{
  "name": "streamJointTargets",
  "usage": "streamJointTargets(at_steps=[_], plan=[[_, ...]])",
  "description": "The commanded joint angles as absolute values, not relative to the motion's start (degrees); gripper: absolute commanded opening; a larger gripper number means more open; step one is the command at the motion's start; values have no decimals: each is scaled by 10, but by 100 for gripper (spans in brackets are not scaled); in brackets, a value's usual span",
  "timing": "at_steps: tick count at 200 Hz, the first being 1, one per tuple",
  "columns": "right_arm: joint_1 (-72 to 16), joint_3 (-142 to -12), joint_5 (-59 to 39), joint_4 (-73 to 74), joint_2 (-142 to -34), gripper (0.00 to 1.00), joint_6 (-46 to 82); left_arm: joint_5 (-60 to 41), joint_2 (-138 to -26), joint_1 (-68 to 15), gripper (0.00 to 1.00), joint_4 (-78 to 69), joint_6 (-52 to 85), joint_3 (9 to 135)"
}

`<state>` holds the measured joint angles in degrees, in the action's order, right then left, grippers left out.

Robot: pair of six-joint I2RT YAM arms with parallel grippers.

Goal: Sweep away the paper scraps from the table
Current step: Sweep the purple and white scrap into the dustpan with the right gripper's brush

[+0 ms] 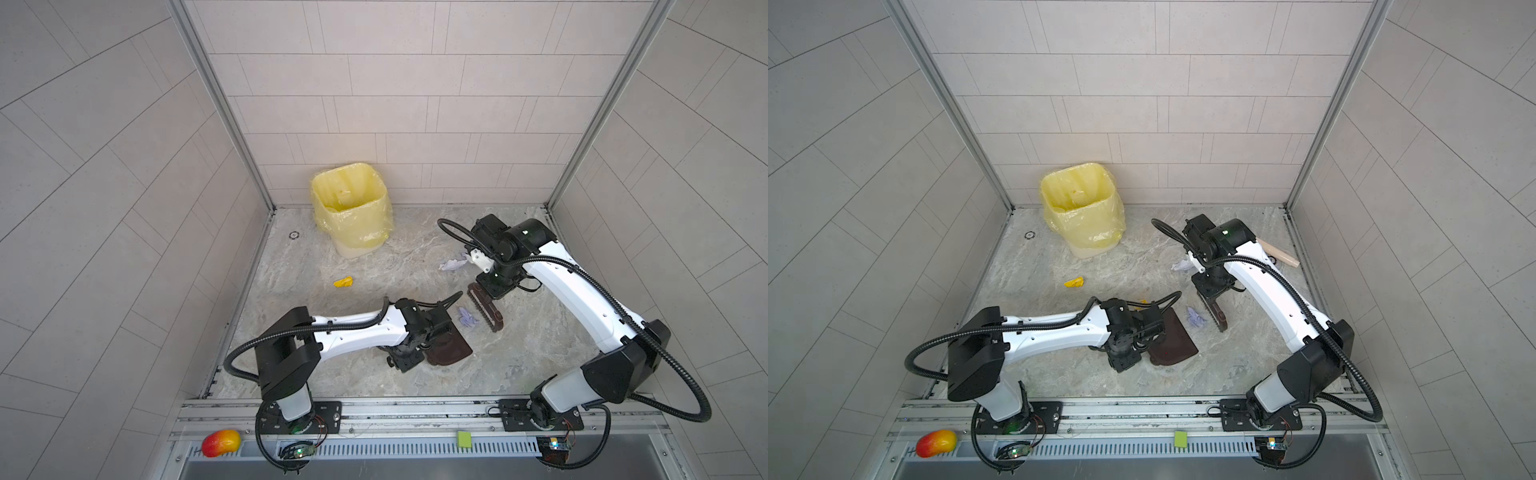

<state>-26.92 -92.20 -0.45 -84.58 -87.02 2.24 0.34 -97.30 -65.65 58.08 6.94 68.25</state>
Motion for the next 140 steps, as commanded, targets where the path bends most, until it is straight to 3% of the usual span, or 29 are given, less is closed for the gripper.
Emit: streamJointTargets(at_steps=[1, 140], plan=[[-266, -926, 2, -852, -874, 0, 28, 14, -980, -659, 0, 574, 55, 701], [-282, -912, -113, -887, -858, 0, -6, -3, -1002, -650, 0, 554, 58, 700]])
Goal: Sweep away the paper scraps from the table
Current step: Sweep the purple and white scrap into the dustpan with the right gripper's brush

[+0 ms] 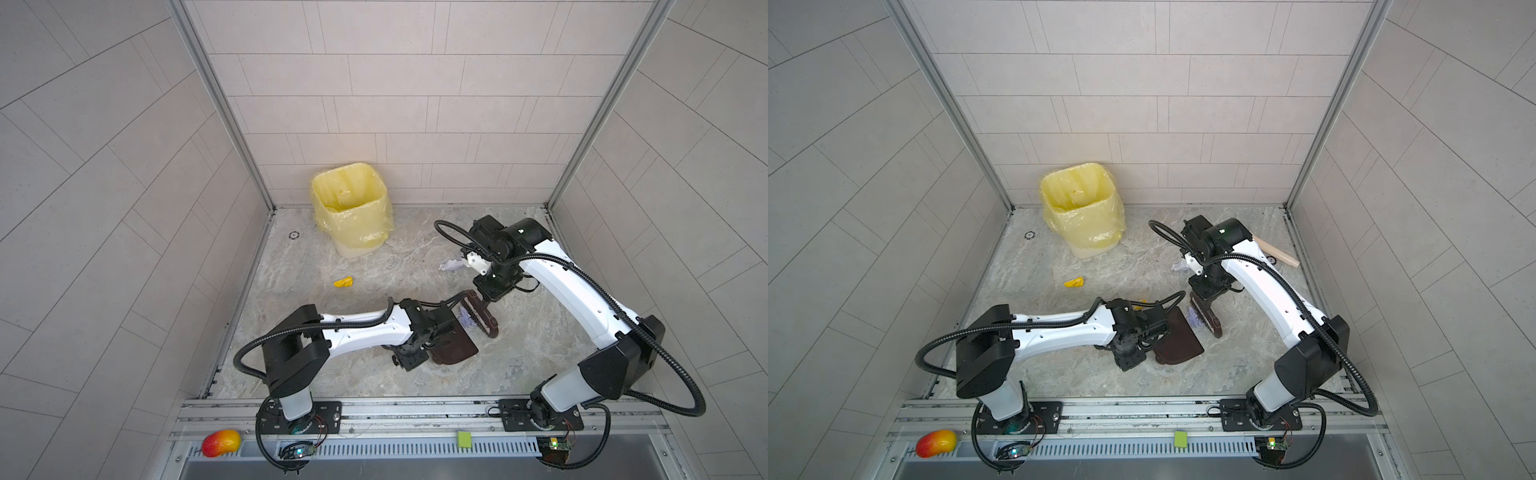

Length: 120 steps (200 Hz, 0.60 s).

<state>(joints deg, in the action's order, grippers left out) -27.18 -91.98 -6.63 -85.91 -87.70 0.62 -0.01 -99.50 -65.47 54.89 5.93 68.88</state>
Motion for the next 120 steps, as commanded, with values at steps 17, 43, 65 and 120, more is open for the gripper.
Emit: streamJointTargets(at_steps=[17, 43, 65, 120], plan=[[-288, -913, -153, -888, -845, 0, -6, -4, -1005, -650, 0, 552, 59, 700], [-302, -909, -202, -886, -823, 0, 2, -4, -1003, -649, 0, 549, 62, 699], [-316, -901, -240, -880, -808, 0, 13, -6, -1002, -650, 0, 547, 68, 695], [-299, -899, -135, -892, -773, 0, 44, -8, -998, -650, 0, 541, 70, 690]])
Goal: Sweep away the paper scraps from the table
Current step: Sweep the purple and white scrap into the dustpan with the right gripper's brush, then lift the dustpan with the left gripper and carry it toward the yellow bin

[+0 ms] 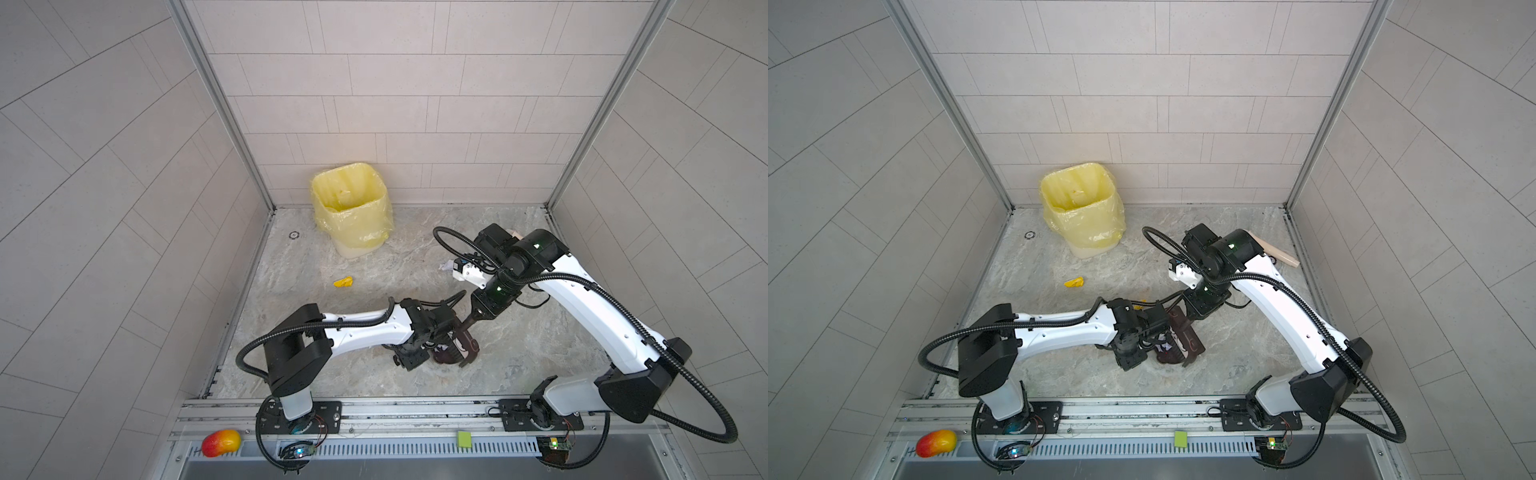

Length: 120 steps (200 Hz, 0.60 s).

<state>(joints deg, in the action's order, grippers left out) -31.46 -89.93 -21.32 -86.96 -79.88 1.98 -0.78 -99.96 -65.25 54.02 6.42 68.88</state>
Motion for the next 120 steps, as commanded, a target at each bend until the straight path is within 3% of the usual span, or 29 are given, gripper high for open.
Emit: streamJointTargets(at_steps=[1, 71, 120], plan=[[-298, -899, -132, -890, -772, 0, 44, -7, -998, -649, 0, 541, 70, 689], [-218, -897, -80, -863, -739, 0, 60, 0, -966, -649, 0, 513, 84, 665], [-150, -854, -98, -815, -701, 0, 64, 10, -930, -649, 0, 520, 106, 661]])
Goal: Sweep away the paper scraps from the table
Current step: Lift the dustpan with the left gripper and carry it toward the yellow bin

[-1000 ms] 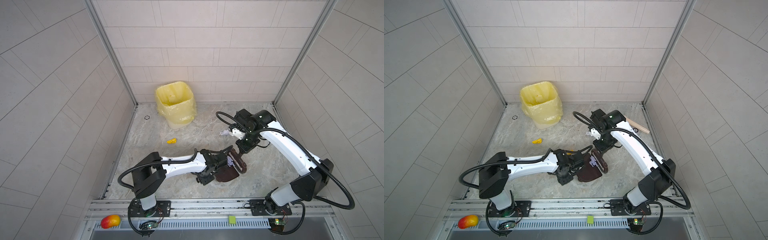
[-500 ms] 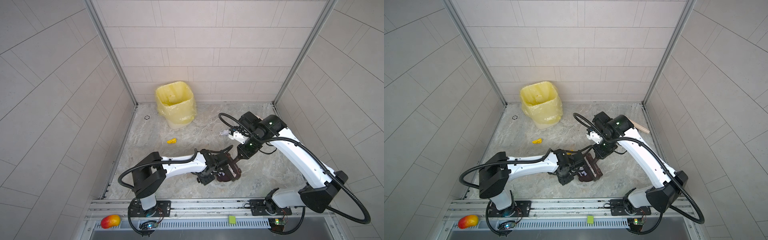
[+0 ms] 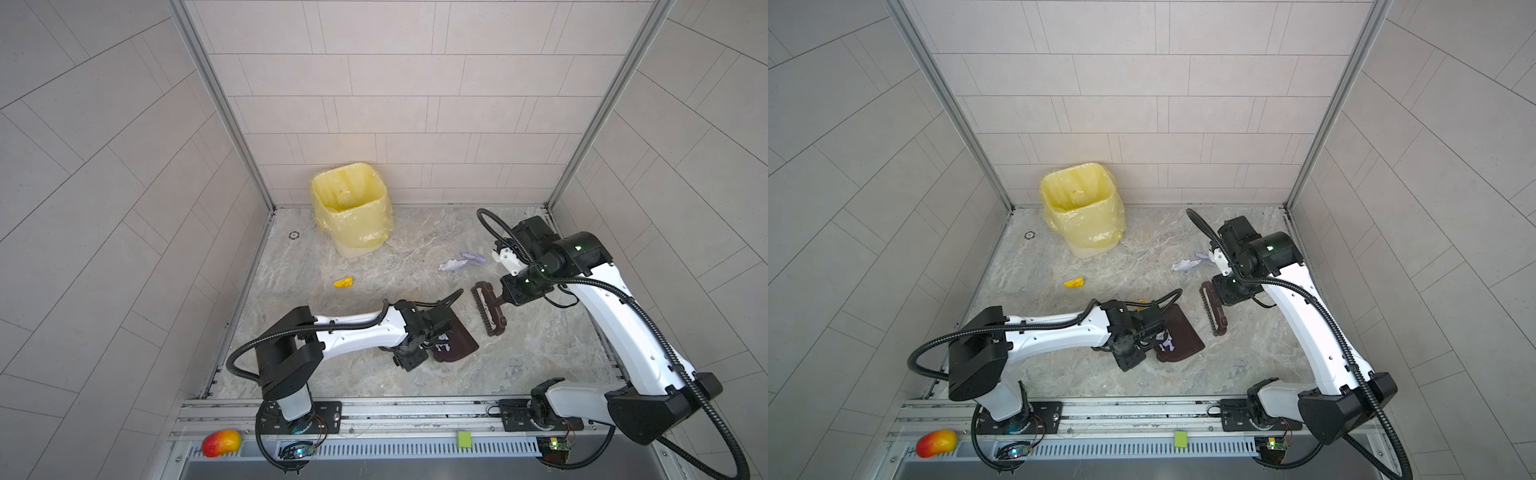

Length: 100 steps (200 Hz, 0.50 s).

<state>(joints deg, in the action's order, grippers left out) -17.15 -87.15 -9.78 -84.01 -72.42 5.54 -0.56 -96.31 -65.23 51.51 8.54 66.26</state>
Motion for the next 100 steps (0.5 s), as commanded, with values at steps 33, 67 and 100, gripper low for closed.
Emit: streamJointTargets(at_steps=[33, 67, 100], plan=[[-125, -826, -113, -793, -683, 0, 68, 27, -892, -649, 0, 560, 126, 681], [-117, -815, -125, -783, -675, 0, 67, 56, -858, -640, 0, 637, 155, 730], [-115, -809, -145, -766, -673, 0, 69, 100, -836, -625, 0, 736, 188, 795]])
